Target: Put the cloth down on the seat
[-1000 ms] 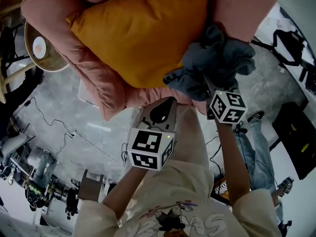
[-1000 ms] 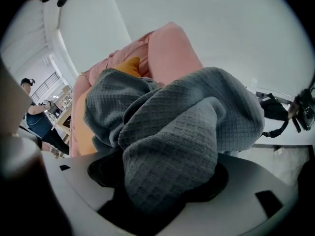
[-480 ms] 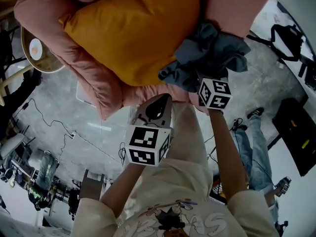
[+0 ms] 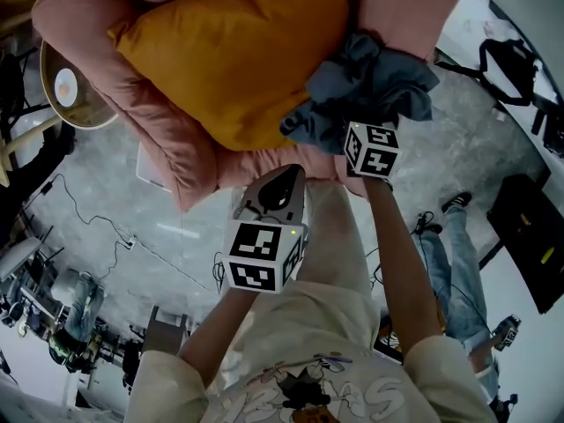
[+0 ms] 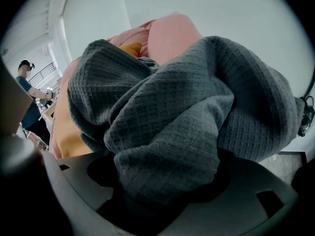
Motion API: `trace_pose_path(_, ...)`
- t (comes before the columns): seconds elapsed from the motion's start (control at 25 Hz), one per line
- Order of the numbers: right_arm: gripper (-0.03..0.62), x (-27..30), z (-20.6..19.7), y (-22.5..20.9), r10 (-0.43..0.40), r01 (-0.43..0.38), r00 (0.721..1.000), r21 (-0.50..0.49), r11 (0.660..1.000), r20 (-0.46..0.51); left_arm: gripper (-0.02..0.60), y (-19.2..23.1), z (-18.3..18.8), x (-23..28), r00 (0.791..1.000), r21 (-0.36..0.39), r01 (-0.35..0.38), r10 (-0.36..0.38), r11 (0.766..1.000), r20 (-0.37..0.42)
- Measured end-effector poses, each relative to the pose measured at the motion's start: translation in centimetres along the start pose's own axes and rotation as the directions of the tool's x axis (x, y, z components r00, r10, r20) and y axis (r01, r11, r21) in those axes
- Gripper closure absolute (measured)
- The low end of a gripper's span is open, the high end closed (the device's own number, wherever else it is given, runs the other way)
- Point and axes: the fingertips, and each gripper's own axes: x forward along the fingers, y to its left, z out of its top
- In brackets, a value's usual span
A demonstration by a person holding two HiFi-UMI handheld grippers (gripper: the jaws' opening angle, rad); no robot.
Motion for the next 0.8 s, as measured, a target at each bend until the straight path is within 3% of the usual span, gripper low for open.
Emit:
trace_pose_path(0.24,0.236,-0.8,0.0,0.4,-0.011,0.011,1.000,0.003,1.000,0.021,0.575,-0.5,-0.9,-0.6,1.000,0.027,-0.003,0.003,1.000,-0.002)
trace_pose_path(0.8,0.197,-4.8,0.2,1.0,0.010,-0.012,0.998,0.031,0.999,0.068,0.577,-0.3,-1.0,-1.9,0.999,0.011,-0.015,0.014,1.000,0.040)
